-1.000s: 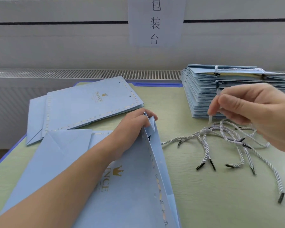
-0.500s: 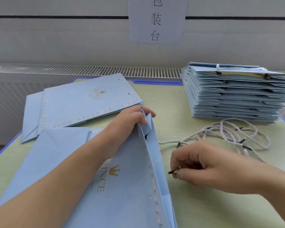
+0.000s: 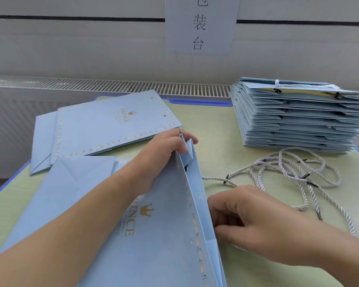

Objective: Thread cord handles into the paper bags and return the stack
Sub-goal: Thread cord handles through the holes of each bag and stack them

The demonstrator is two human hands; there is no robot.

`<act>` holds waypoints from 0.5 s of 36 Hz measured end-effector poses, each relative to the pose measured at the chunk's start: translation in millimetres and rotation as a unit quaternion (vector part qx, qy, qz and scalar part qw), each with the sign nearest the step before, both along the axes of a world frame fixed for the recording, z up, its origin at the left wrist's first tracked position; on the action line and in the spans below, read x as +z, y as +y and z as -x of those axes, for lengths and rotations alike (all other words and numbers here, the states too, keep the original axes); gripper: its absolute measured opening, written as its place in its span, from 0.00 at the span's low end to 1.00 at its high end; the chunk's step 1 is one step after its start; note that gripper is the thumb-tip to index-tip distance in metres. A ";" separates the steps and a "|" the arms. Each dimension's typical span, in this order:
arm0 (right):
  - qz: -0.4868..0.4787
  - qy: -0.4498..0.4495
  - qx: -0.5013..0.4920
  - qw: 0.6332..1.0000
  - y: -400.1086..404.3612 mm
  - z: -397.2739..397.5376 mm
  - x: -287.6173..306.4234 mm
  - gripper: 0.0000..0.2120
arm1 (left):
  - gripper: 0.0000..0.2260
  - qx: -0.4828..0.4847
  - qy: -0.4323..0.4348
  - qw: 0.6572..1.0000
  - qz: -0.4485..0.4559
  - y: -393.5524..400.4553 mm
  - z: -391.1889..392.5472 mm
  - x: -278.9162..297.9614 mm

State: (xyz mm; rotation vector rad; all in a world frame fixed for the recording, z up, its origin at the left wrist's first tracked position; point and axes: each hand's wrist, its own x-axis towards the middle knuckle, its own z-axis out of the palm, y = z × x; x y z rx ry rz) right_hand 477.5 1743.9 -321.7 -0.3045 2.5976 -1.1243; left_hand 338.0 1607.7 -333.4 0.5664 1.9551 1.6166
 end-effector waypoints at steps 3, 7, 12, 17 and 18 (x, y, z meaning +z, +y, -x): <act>0.001 -0.006 0.001 1.000 -2.0 -1.3 1.6 0.07 | 0.14 0.001 -0.001 1.000 0.003 -0.3 -0.3 0.5; 0.048 -0.005 -0.011 0.999 -4.3 0.0 0.1 0.07 | 0.14 0.007 -0.001 1.000 0.000 -0.4 -1.4 2.7; 0.077 -0.018 -0.009 0.997 -3.5 -0.5 0.7 0.08 | 0.14 0.013 -0.004 1.000 -0.009 -1.9 -2.3 3.4; 0.081 -0.016 -0.024 0.996 -7.4 -0.3 -1.2 0.15 | 0.14 0.012 -0.002 1.000 -0.002 -0.5 -2.5 3.3; 0.082 -0.018 -0.027 0.996 -8.0 -0.8 -2.1 0.15 | 0.14 0.012 -0.003 1.000 -0.003 -0.7 -2.7 3.3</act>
